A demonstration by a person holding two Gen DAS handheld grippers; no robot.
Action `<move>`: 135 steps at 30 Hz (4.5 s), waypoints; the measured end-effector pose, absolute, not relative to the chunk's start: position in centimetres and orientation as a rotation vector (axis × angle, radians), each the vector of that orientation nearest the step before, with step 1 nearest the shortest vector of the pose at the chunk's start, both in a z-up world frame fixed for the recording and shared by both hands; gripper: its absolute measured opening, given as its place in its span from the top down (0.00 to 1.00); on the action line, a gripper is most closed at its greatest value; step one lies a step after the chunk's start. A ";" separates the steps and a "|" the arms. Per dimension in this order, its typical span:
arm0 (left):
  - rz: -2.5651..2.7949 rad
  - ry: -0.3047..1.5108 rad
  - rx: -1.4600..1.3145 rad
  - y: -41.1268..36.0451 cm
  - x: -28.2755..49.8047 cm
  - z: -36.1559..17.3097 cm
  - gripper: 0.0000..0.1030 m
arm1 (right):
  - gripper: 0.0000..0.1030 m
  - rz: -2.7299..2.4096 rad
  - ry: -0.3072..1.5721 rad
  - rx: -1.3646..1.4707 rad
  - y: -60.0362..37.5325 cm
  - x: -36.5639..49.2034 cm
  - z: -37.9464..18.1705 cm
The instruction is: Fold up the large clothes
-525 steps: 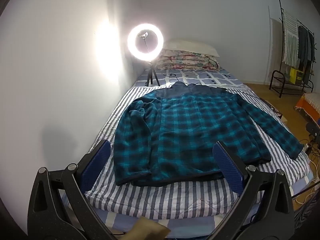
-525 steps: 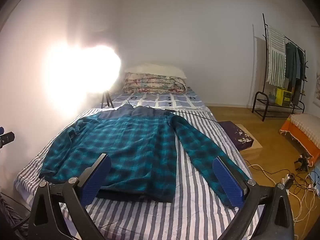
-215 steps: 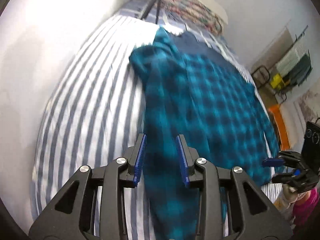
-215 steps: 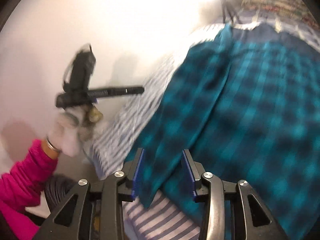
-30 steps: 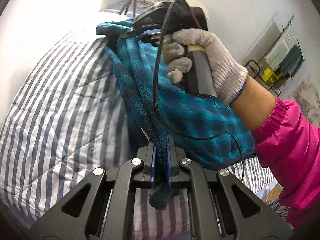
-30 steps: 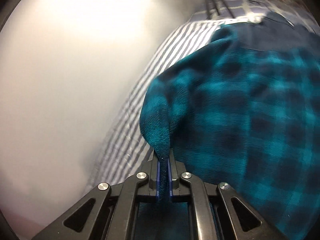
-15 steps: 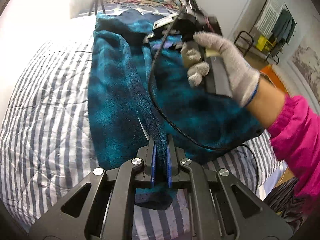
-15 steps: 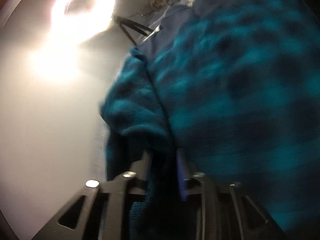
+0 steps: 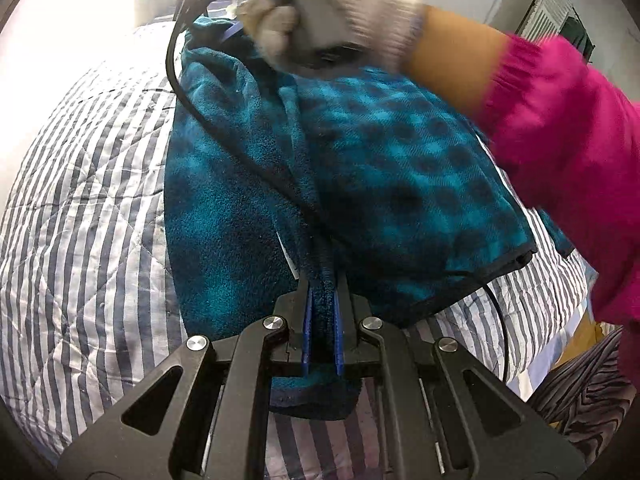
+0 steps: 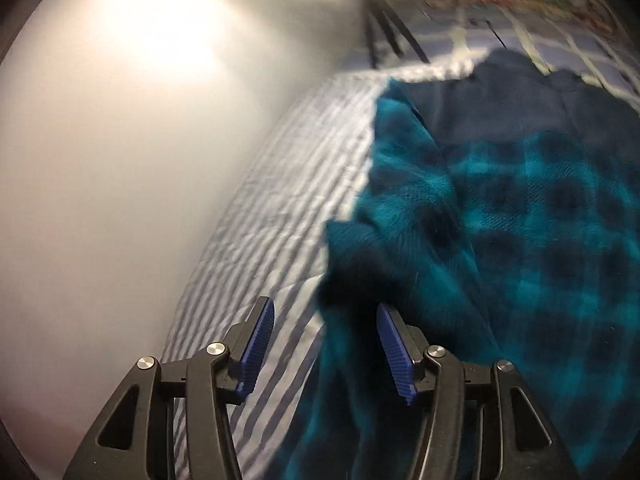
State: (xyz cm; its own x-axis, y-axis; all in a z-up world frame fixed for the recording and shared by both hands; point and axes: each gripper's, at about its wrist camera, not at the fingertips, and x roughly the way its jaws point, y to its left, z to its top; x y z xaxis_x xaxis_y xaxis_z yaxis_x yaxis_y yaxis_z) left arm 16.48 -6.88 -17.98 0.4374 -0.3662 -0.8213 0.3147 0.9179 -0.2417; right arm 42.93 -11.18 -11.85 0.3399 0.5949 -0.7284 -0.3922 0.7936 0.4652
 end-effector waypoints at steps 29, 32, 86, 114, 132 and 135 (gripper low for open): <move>-0.542 1.043 -0.002 -10.3 15.2 -17.7 0.94 | 0.78 0.582 0.996 0.598 -23.6 48.4 -16.5; -0.620 1.047 0.018 -11.1 14.2 -17.1 0.94 | 0.63 0.581 0.966 0.597 -25.6 47.0 -14.0; -0.631 0.880 0.036 -15.9 16.2 -11.6 0.61 | 0.39 -0.121 0.732 0.690 -66.7 3.9 -15.7; -0.620 0.924 -0.002 -17.9 18.5 -12.8 0.61 | 0.95 -0.013 0.657 0.570 -60.7 4.6 -10.5; -0.519 0.906 -0.149 -12.7 20.3 -11.8 0.61 | 0.95 0.606 0.793 0.090 -33.9 7.6 -10.6; -0.534 0.935 -0.174 -12.7 20.4 -12.6 0.61 | 0.95 0.643 0.898 -0.032 -31.0 7.7 -14.2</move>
State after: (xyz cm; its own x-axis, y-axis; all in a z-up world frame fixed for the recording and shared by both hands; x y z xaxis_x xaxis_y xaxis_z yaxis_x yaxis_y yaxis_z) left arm 20.39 -12.70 -12.60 0.4758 -0.5079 -0.7181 0.3603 0.8573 -0.3676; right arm 7.67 -31.03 -14.17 0.4499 0.5067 -0.7354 -0.5329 0.8131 0.2343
